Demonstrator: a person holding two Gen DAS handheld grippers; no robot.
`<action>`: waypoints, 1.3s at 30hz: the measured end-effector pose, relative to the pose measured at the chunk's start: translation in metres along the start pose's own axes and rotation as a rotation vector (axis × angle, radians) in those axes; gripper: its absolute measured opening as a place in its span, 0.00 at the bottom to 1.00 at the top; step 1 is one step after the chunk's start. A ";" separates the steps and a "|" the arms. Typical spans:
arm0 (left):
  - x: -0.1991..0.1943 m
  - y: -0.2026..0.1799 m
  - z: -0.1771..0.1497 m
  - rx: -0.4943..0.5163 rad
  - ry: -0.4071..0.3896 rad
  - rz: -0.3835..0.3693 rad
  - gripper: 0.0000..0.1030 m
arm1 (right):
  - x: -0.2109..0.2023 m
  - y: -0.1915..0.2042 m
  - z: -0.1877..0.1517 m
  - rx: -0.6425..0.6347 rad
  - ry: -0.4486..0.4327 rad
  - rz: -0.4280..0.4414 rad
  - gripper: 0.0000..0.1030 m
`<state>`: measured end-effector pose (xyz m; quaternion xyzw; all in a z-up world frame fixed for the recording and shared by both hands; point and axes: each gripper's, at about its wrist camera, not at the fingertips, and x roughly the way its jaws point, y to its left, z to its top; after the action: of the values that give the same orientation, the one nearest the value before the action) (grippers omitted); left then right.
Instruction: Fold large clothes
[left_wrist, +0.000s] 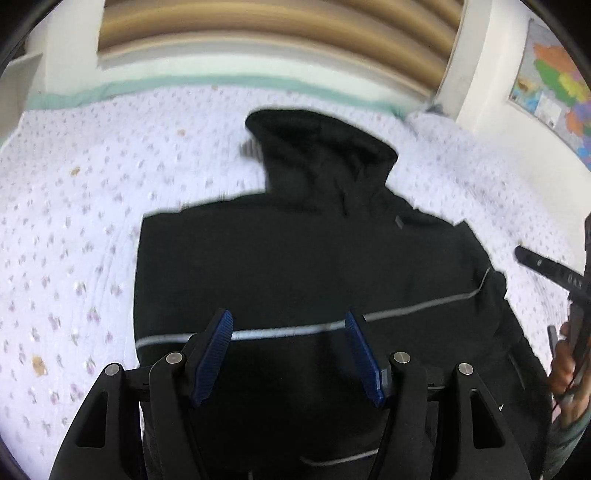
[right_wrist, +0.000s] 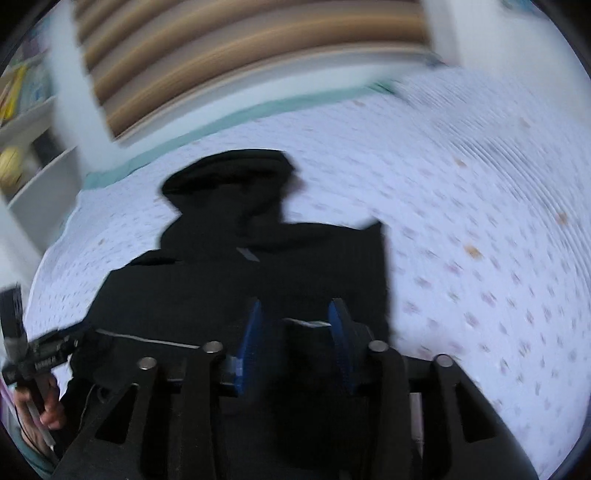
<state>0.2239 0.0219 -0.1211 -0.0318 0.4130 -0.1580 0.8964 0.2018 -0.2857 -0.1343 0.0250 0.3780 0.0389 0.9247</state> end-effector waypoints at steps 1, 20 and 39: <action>0.002 -0.002 0.001 0.013 0.004 0.007 0.63 | 0.003 0.015 0.002 -0.033 0.004 0.013 0.59; 0.049 -0.002 -0.024 0.082 0.054 0.112 0.63 | 0.091 0.052 -0.057 -0.193 0.116 -0.063 0.59; 0.024 0.023 -0.063 -0.058 0.017 0.074 0.63 | 0.057 0.008 -0.083 -0.085 0.068 -0.196 0.67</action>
<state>0.1971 0.0410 -0.1843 -0.0412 0.4257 -0.1132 0.8968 0.1836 -0.2715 -0.2322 -0.0527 0.4079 -0.0346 0.9108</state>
